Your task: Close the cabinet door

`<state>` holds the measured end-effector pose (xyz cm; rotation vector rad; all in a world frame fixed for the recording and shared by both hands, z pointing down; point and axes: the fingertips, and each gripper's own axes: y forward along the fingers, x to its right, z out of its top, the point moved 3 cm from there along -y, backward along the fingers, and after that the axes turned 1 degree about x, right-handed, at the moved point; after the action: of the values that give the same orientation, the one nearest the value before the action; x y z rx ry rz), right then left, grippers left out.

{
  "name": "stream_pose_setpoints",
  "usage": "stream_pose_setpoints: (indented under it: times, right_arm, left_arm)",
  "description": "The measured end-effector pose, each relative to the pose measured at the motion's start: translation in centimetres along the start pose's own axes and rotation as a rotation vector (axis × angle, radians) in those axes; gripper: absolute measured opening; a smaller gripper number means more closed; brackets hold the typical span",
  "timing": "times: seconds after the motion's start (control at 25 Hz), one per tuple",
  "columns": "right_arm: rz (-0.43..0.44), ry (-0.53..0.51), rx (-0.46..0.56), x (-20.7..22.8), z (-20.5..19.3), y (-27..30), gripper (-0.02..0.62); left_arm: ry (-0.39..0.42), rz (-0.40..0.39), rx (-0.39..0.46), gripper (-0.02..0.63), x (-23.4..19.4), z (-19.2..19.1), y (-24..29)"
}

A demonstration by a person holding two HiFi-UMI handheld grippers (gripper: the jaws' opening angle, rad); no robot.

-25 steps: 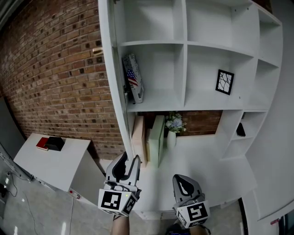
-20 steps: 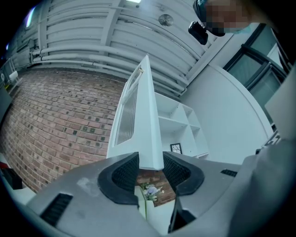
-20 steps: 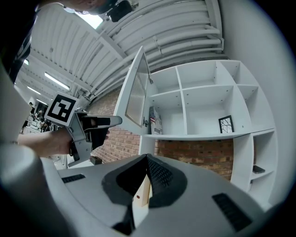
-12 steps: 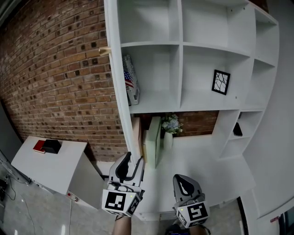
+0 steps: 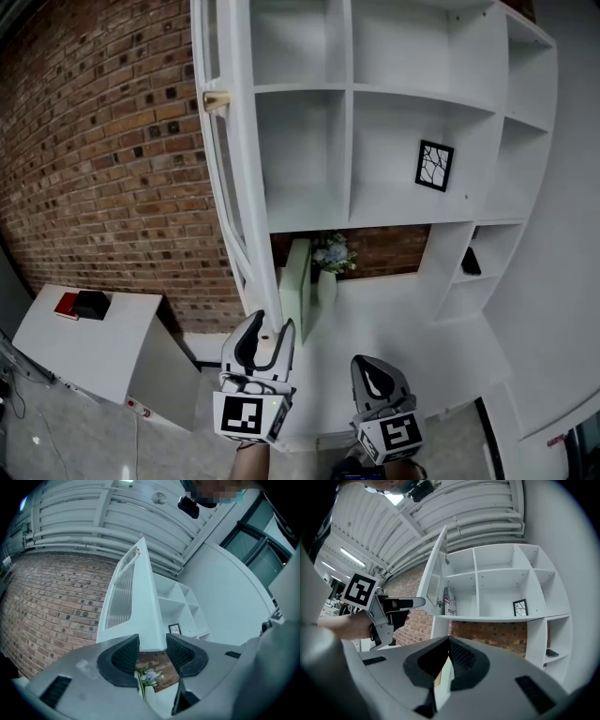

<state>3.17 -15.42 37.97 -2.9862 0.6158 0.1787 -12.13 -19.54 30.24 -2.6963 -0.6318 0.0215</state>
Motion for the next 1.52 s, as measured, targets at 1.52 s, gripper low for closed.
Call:
stream_pose_setpoints:
  times: [1.52]
  right_arm:
    - [-0.110, 0.009, -0.062, 9.3, -2.9, -0.2, 0.000]
  left_arm:
    - [0.017, -0.060, -0.048, 0.213, 4.6, -3.8, 10.8]
